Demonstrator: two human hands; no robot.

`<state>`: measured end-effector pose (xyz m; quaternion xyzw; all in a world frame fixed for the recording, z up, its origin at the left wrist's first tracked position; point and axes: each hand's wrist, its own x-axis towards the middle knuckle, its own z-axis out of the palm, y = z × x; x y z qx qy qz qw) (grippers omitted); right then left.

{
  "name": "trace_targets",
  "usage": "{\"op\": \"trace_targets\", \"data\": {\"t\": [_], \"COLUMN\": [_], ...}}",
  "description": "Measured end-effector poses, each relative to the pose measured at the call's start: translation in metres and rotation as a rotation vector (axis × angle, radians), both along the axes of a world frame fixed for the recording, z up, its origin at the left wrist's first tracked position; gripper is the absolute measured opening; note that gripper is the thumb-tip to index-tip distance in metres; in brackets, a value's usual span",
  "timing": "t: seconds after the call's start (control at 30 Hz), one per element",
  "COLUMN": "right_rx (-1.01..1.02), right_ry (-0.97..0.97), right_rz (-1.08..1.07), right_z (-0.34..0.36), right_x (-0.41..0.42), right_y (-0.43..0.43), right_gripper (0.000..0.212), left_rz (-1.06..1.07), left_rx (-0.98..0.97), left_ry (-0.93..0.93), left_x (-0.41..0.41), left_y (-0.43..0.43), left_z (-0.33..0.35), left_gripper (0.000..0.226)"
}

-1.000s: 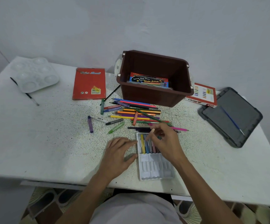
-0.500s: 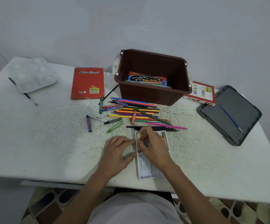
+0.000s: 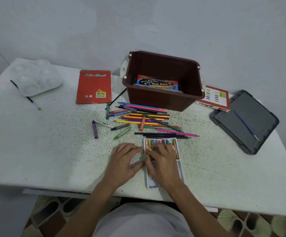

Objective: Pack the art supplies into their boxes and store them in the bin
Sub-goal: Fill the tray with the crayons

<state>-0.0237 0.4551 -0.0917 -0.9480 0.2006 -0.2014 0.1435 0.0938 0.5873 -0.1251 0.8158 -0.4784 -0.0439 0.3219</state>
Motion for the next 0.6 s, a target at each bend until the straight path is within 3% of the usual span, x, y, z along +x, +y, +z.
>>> {"op": "trace_targets", "data": {"t": [0.2,0.6], "right_rx": [0.087,0.276], "right_ry": [0.041,0.053], "right_rz": [-0.076,-0.017], "right_z": [0.007,0.023], "right_x": [0.002,0.02], "right_y": [0.007,-0.017], "right_gripper": [0.031,0.038], "left_rz": [-0.004,0.003], "left_rx": [0.0,-0.009], "left_ry": [-0.003,-0.005], "left_x": [-0.001,-0.001], "left_y": [0.001,0.0], "left_z": [0.002,0.0], "left_gripper": [0.05,0.048]}}
